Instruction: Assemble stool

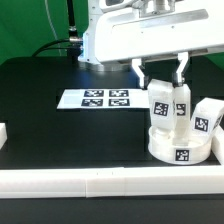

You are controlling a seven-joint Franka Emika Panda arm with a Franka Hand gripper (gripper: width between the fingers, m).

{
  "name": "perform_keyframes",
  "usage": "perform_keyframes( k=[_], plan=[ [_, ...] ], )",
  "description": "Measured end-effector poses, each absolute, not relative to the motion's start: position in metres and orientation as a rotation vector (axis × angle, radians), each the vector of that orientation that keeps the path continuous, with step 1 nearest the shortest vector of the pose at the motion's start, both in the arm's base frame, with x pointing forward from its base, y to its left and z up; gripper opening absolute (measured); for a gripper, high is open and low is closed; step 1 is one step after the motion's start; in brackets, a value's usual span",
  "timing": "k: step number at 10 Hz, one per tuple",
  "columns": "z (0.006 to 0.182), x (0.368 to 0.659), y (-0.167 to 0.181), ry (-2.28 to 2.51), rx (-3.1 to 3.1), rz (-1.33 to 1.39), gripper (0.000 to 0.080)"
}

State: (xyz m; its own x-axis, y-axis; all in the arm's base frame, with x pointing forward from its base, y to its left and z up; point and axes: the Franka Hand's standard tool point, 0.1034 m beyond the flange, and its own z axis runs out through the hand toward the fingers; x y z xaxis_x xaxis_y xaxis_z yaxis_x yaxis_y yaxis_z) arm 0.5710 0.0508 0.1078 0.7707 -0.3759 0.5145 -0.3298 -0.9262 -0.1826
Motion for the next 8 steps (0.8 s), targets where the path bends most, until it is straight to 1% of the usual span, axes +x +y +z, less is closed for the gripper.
perform_keyframes(
  k=[3,8],
  plan=[
    [0.0990,0.5678,0.0487,0.577,-2.891,-0.847,0.0320],
    [0.0978,0.5696,0.0408,0.597,-2.886,-0.856,0.0320]
  ],
)
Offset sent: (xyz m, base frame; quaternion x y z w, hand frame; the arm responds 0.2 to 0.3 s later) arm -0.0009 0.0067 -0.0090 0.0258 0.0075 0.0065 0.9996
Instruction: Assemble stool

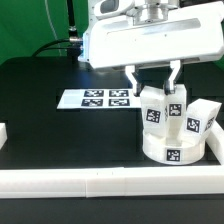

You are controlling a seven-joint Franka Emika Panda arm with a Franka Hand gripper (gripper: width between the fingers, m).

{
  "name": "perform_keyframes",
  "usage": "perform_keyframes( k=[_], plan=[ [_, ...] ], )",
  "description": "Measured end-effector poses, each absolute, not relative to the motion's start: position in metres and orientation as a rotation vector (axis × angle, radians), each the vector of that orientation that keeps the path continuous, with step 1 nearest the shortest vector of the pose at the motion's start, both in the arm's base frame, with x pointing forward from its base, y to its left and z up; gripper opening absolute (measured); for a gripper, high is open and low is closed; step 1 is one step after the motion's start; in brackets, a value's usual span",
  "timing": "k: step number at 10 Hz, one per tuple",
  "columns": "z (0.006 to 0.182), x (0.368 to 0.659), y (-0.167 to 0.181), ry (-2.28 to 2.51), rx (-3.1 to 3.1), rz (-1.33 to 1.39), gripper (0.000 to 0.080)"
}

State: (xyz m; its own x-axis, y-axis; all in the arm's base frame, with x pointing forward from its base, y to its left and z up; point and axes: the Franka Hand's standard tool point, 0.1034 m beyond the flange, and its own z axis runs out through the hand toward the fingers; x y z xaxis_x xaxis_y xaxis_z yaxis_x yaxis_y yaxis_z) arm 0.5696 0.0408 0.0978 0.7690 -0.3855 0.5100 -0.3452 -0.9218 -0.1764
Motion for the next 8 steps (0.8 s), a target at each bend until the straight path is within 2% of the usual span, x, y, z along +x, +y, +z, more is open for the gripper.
perform_keyframes(
  k=[1,2,3,4,8],
  plan=[
    [0.096,0.568,0.041,0.595,-2.891,-0.840,0.0395],
    [0.095,0.568,0.041,0.582,-2.900,-0.824,0.0395],
    [0.099,0.569,0.041,0.558,-2.913,-0.798,0.0573],
    [0.104,0.571,0.037,0.545,-2.917,-0.803,0.0636],
    [0.123,0.584,0.024,0.491,-2.940,-0.731,0.0648]
  ],
)
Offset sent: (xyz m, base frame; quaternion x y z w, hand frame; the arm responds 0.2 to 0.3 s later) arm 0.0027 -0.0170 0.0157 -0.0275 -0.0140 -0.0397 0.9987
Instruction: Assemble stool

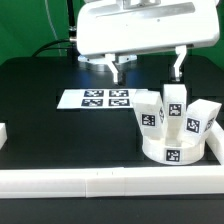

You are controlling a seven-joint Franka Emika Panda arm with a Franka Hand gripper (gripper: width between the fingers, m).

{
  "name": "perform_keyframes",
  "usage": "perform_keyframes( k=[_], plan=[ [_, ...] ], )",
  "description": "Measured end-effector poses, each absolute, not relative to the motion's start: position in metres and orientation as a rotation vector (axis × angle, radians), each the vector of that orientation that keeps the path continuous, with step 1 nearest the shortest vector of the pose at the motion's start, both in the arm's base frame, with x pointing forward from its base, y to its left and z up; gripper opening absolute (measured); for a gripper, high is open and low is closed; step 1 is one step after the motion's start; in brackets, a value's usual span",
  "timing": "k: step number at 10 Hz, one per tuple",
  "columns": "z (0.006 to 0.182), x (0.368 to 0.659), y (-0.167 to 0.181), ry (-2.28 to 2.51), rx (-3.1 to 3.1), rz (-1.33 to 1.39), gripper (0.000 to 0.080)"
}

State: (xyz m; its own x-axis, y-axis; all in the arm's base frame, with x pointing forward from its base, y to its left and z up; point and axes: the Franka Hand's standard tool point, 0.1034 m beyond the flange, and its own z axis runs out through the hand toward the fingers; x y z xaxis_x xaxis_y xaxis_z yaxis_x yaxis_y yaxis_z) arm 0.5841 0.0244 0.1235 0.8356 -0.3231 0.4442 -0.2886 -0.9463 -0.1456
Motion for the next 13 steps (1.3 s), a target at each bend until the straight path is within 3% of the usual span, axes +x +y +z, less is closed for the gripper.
perform_keyframes(
  k=[7,13],
  plan=[
    [0.116,0.582,0.021,0.448,-2.968,-0.674,0.0648],
    [0.112,0.577,0.021,0.408,-2.938,-0.020,0.0648]
  ],
)
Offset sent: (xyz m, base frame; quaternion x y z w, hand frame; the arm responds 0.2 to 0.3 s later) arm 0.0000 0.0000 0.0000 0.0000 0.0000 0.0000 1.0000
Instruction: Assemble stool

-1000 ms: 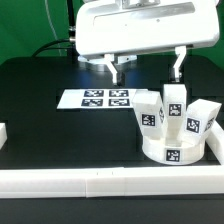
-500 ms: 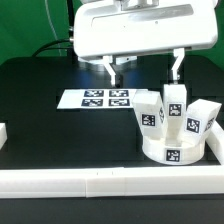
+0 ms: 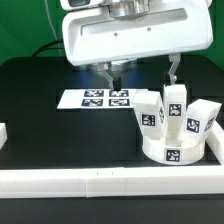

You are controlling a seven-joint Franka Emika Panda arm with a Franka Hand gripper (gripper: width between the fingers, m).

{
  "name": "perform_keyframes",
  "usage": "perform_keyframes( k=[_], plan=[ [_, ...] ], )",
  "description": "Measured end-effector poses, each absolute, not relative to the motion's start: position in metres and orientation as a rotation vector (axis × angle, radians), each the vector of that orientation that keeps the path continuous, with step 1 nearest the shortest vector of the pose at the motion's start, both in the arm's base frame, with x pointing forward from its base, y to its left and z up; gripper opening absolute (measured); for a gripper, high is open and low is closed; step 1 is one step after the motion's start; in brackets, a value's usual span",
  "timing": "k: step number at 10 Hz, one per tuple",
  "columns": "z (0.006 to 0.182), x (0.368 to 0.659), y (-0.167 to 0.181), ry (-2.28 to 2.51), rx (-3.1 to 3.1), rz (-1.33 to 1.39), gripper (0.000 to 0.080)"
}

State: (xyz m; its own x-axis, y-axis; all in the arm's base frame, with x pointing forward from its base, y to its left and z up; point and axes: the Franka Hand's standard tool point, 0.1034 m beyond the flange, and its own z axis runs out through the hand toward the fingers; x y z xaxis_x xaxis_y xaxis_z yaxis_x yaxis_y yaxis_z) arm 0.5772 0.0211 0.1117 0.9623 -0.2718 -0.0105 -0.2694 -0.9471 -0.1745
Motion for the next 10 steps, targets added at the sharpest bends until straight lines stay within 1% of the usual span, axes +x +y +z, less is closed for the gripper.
perform_keyframes(
  k=[2,4,6,9,10],
  plan=[
    [0.111,0.572,0.023,0.397,-2.906,0.156,0.0648],
    [0.109,0.576,0.021,0.351,-2.911,0.156,0.0648],
    [0.103,0.574,0.020,0.281,-2.918,0.165,0.0648],
    [0.098,0.574,0.030,-0.253,-2.925,0.120,0.0648],
    [0.099,0.575,0.031,-0.291,-2.923,0.112,0.0648]
  ],
)
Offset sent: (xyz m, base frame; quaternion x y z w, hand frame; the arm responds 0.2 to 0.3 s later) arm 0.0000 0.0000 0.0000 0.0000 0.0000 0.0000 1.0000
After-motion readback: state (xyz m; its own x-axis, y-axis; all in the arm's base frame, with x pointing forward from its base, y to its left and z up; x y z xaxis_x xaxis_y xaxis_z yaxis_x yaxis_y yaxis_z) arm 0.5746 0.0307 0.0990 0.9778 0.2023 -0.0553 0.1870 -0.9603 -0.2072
